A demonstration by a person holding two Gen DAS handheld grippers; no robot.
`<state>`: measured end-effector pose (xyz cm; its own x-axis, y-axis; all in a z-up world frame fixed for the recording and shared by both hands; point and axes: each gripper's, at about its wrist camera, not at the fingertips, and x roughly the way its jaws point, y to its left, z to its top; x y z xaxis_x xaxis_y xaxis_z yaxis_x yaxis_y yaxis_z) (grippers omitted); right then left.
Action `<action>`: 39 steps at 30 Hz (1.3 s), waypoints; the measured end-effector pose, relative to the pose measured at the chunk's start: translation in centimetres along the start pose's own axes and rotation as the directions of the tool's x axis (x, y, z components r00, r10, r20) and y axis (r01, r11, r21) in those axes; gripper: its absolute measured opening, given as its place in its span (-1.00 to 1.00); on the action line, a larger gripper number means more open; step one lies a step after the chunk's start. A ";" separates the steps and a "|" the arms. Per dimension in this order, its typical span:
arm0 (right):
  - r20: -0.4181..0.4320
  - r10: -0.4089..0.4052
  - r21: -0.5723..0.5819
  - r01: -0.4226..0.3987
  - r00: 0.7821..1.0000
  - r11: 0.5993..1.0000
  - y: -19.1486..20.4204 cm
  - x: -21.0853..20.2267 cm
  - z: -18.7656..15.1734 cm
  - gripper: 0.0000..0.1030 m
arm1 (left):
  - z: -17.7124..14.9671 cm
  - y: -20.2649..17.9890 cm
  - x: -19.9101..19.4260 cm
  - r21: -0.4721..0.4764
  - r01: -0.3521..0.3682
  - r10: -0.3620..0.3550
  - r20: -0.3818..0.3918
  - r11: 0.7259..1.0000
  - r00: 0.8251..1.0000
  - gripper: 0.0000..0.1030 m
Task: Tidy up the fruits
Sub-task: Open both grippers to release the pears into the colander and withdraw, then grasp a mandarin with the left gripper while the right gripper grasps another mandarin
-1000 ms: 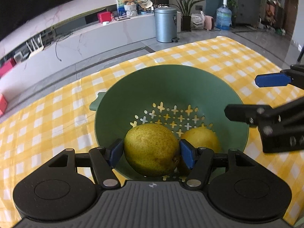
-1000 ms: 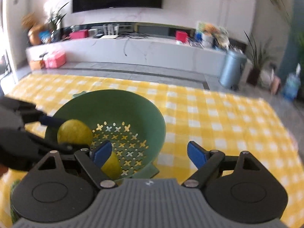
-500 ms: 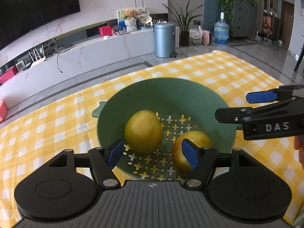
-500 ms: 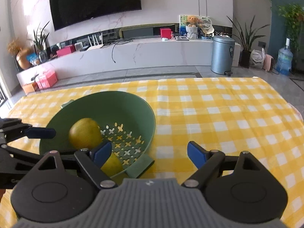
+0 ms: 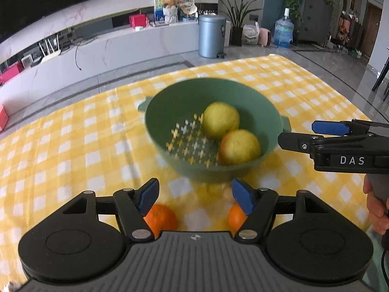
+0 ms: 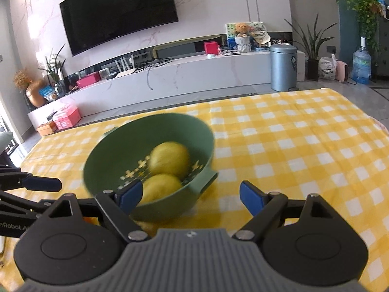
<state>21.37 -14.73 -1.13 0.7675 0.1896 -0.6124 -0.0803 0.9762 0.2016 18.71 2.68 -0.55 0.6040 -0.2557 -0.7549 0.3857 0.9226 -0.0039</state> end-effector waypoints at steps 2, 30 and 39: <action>-0.012 0.013 -0.004 -0.013 1.000 1.000 0.5 -0.5 -0.6 0.62 | -0.6 0.1 -0.5 0.002 0.007 -0.007 -0.010 1.000 1.000 0.55; -0.202 0.136 -0.211 -0.178 0.970 0.961 6.1 -3.0 -9.1 -0.03 | -7.2 0.0 -1.8 -0.042 0.009 -0.011 -0.052 0.999 0.999 0.22; -0.224 0.141 -0.216 -0.190 0.964 0.958 6.3 -2.5 -9.4 -0.17 | -7.0 0.2 -1.3 -0.052 0.017 -0.018 -0.016 0.999 1.000 0.22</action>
<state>13.01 -8.10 -5.52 0.5864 0.3444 -0.7332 -0.3602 0.9216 0.1449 13.15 5.25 -4.12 0.5852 -0.2677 -0.7654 0.3596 0.9317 -0.0510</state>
